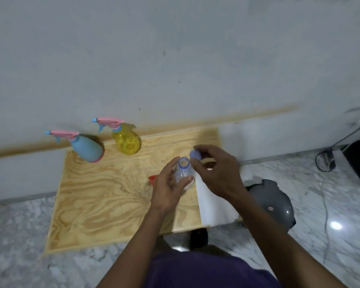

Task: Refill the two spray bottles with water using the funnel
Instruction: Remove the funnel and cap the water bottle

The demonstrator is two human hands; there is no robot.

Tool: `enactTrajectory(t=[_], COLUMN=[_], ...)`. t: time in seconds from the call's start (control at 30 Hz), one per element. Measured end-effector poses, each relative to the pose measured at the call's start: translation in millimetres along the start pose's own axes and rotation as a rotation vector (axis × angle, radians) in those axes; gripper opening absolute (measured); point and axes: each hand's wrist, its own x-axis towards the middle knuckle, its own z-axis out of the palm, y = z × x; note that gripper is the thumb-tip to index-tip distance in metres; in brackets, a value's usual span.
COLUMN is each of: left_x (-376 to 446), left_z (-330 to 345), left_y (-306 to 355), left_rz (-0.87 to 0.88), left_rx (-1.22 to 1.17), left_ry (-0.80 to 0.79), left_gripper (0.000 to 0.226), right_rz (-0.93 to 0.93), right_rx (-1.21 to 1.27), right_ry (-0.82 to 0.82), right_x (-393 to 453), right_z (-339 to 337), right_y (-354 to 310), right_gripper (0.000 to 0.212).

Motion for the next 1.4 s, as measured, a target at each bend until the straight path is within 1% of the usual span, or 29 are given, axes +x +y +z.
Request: enactTrajectory(t=[0.1,0.2,0.3,0.43,0.6,0.67,0.77,0.87,0.93,1.03,1.1,1.17,1.2,1.3,1.37,1.4], left_x=[-10,-15,-17,-19,-18,-17,-16,-16,-16,-15,-16,-15,-15,-14,-12,-12], left_z=[4,8,10,13,14,13,13,13,13,14,14,15,15,15,15,15], left_y=[4,6,4,1,-3,-5,-6,-4,-3,-1,0,0,0,-3,-5,-6], left_rz=[0.034,0.037,0.024,0.002,-0.014,-0.025,-0.049,-0.047,-0.038,-0.030,-0.020,-0.013,-0.012,-0.006,0.005,0.009], left_rx=[0.039,0.043,0.025,0.018,0.018,0.022,0.006,-0.017,-0.010,-0.008,-0.011,-0.026,-0.029,-0.023,0.000,0.008], left_ry=[0.058,0.084,0.086,0.102,0.119,0.111,0.090,0.078,0.083,0.086,0.093,0.102,0.101,0.096,0.096,0.101], left_gripper=[0.067,0.061,0.065,0.071,0.071,0.069,0.070,0.074,0.070,0.066,0.068,0.072,0.073,0.067,0.064,0.063], right_rz=[-0.194,-0.244,-0.274,-0.321,-0.277,-0.287,-0.388,-0.425,-0.416,-0.320,-0.256,-0.237,-0.234,-0.187,-0.156,-0.144], right_rx=[-0.155,-0.237,-0.253,-0.344,-0.333,-0.335,-0.403,-0.453,-0.451,-0.397,-0.353,-0.333,-0.323,-0.266,-0.255,-0.258], right_ry=[-0.160,-0.258,-0.289,-0.359,-0.297,-0.292,-0.351,-0.417,-0.397,-0.334,-0.319,-0.338,-0.335,-0.234,-0.175,-0.175], right_x=[5,5,5,6,3,3,4,8,9,10,10,11,10,7,5,3], right_z=[5,10,10,13,17,18,16,13,13,15,16,15,15,19,25,27], right_y=[-1,8,8,8,6,4,4,4,6,5,7,10,11,13,15,16], right_gripper=[0.031,0.032,0.034,0.038,0.034,0.034,0.037,0.042,0.038,0.035,0.039,0.042,0.040,0.030,0.030,0.033])
